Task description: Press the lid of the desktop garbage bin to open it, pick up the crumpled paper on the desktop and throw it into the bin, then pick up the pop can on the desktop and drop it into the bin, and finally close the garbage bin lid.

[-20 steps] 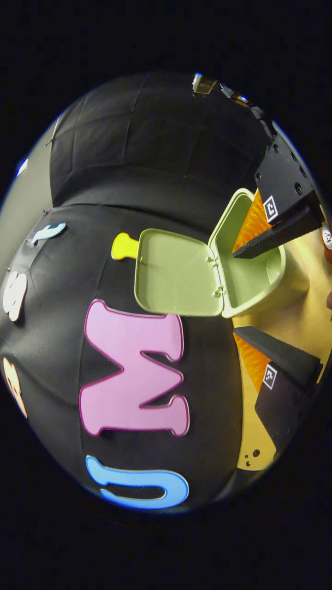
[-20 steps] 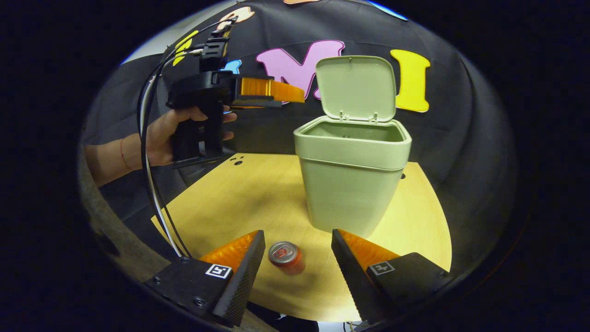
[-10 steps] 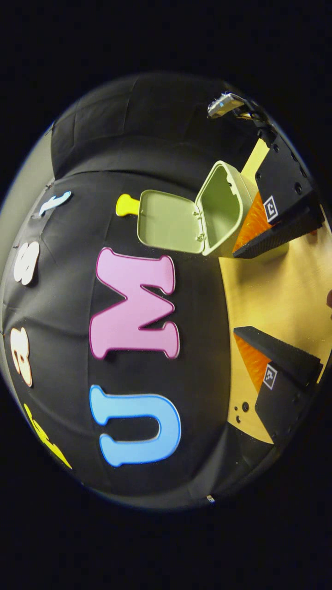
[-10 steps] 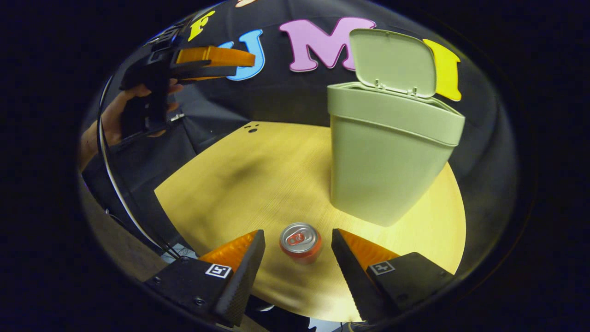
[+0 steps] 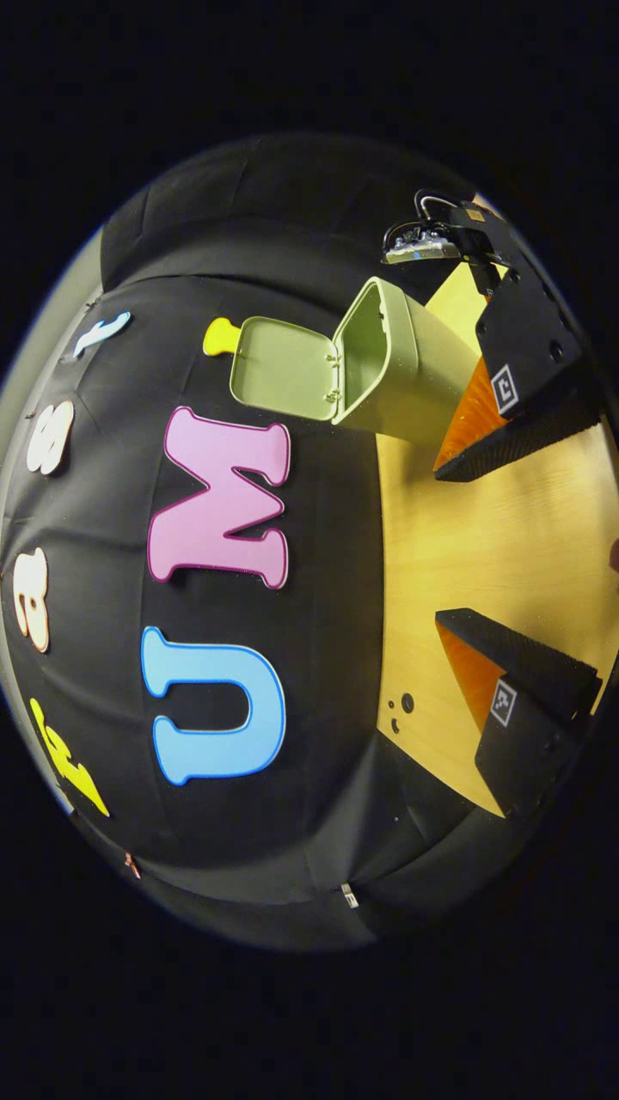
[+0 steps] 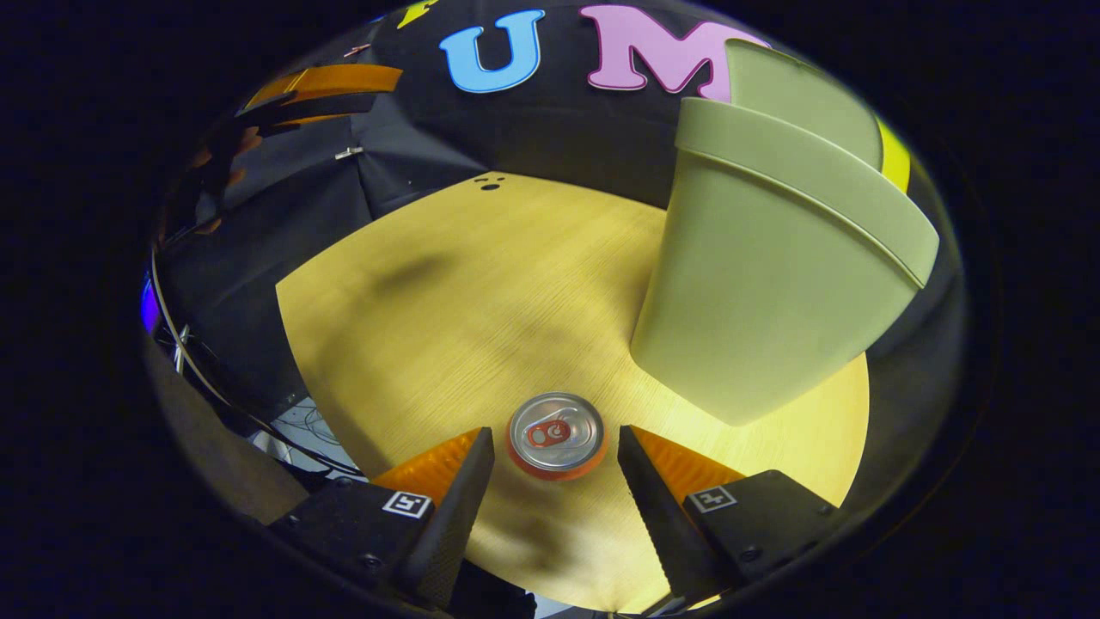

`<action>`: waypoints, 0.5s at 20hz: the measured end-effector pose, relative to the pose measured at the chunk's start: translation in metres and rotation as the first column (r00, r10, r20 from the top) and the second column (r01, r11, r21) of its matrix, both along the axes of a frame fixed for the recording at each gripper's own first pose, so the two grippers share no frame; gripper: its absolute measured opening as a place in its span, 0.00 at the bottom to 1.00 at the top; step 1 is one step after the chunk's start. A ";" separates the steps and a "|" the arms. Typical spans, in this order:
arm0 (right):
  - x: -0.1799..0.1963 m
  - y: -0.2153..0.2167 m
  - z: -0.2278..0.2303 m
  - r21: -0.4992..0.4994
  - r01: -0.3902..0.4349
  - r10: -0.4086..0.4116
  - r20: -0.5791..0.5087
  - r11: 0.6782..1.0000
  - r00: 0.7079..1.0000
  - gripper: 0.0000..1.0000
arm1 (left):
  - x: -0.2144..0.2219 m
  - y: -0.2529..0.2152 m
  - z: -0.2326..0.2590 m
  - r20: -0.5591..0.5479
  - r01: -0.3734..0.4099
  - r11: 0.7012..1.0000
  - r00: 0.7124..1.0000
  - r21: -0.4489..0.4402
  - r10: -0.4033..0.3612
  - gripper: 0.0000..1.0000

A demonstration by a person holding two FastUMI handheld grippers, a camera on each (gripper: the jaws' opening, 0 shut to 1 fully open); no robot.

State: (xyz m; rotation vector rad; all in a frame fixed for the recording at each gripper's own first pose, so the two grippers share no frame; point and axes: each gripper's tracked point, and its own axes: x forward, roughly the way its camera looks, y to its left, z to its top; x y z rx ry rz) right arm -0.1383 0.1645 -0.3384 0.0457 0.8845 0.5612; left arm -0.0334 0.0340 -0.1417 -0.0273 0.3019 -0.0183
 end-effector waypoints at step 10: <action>0.009 0.007 -0.027 -0.008 -0.011 0.010 -0.074 1.000 0.997 0.89 | -0.011 0.032 -0.012 -0.033 -0.077 0.997 0.997 -0.012 0.076 0.95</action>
